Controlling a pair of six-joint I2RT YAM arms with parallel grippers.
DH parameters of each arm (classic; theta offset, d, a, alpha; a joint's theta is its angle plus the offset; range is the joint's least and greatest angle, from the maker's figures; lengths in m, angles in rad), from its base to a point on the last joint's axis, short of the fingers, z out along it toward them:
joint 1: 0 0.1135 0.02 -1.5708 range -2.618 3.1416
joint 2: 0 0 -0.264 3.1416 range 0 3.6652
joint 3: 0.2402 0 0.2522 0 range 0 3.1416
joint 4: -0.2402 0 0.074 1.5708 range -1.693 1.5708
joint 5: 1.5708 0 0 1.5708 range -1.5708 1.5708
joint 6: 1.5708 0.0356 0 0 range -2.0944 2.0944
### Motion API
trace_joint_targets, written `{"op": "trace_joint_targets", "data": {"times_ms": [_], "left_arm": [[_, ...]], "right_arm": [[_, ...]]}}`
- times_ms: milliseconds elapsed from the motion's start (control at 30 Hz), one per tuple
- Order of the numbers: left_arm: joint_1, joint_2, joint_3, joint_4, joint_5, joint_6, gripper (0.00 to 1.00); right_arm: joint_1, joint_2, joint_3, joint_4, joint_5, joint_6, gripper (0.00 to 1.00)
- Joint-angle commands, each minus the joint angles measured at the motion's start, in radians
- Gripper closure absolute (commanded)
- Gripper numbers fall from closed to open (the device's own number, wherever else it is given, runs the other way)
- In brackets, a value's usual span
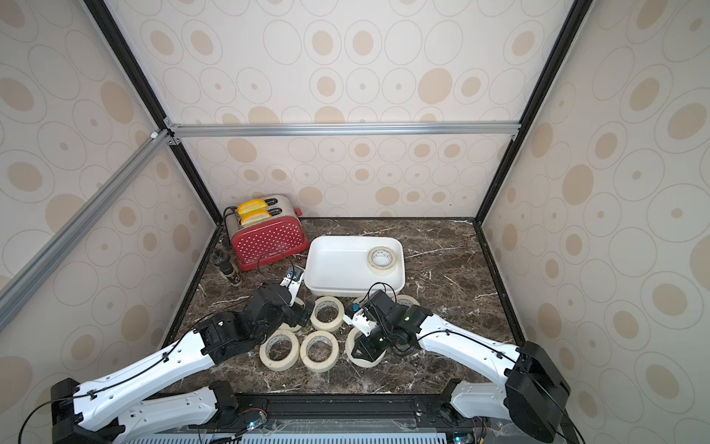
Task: Take out the art tape in the storage box
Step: Place the art tape at the center of the board.
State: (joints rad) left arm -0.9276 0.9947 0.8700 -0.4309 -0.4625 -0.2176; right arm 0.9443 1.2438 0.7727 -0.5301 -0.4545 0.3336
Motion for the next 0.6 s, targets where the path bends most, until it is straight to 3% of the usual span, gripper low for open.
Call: {"op": "trace_joint_targets", "data": {"times_ms": [0,567], "left_arm": [[0.004,-0.009,0.000,0.004,-0.017,0.015,0.01],[0.004,0.004,0.003,0.003,-0.015,0.015,0.01]], "right_arm": [[0.008,0.007,-0.007,0.038,-0.017,0.004,0.89],[0.009,0.132,0.021,0.037,0.064,-0.066,0.88]]}}
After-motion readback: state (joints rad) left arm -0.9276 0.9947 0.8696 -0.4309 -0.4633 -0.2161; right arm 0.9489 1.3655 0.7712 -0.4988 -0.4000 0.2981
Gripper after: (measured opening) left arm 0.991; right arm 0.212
